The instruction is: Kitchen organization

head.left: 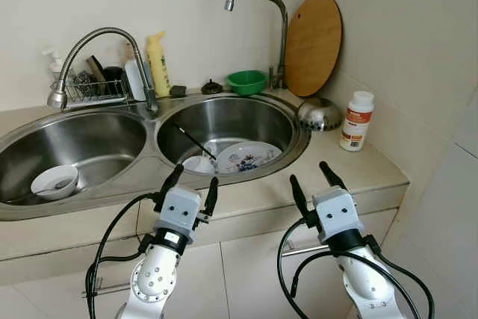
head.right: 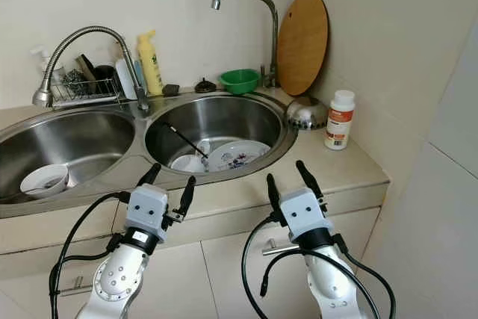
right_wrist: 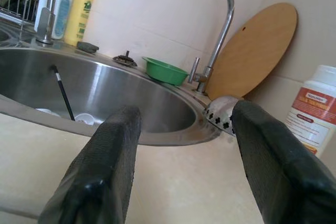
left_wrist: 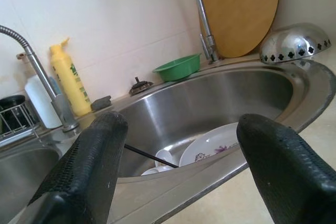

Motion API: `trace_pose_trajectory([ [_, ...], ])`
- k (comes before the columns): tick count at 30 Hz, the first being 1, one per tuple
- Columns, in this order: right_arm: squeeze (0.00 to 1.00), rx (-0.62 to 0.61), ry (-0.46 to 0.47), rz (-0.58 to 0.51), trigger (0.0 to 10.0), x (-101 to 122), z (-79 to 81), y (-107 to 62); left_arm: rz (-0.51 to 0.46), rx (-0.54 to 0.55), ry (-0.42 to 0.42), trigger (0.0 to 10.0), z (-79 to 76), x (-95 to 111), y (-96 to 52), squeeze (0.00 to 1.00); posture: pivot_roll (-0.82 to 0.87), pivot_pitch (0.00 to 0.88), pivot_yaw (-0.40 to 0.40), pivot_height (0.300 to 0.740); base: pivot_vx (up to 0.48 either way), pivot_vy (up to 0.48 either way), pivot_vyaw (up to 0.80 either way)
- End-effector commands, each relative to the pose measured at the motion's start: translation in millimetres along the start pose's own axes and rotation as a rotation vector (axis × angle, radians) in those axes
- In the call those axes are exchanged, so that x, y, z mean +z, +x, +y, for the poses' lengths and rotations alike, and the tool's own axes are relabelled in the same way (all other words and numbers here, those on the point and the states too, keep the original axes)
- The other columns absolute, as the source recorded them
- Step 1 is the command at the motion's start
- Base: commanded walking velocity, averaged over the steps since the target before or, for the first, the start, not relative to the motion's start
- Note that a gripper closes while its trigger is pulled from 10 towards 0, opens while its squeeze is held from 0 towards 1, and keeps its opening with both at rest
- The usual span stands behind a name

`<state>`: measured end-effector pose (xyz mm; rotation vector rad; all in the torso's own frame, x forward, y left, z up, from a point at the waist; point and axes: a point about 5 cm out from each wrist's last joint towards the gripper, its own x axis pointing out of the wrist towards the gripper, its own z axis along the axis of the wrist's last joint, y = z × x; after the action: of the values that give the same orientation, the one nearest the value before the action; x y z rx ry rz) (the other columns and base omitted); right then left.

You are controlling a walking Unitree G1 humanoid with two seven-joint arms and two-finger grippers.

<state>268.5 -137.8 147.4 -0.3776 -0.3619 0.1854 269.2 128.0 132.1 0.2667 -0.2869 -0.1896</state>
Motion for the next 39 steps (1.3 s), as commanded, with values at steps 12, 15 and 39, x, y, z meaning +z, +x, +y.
trace_pose_trajectory([
  [12, 0.00, -0.021, 0.041, -0.050, 10.0, 5.7, 1.6, 11.6, -0.143, 0.043, 0.083, 10.0, 15.7, 23.6, 4.5, 0.00, 0.01, 0.000, 0.021, 0.740, 0.000, 0.311, -0.05],
  [15, 0.00, -0.054, 0.029, -0.063, 10.0, 7.8, -2.8, 13.9, -0.169, 0.047, 0.109, 10.0, 17.3, 26.3, 4.8, 0.00, 0.01, 0.000, 0.021, 0.740, 0.000, 0.160, -0.80],
  [39, 0.00, -0.089, -0.024, -0.051, 10.0, 4.6, -9.4, 14.1, -0.104, -0.038, 0.070, 10.0, 4.3, 12.2, 1.3, 0.00, -0.01, 0.000, 0.025, 0.740, 0.000, -0.026, -0.80],
])
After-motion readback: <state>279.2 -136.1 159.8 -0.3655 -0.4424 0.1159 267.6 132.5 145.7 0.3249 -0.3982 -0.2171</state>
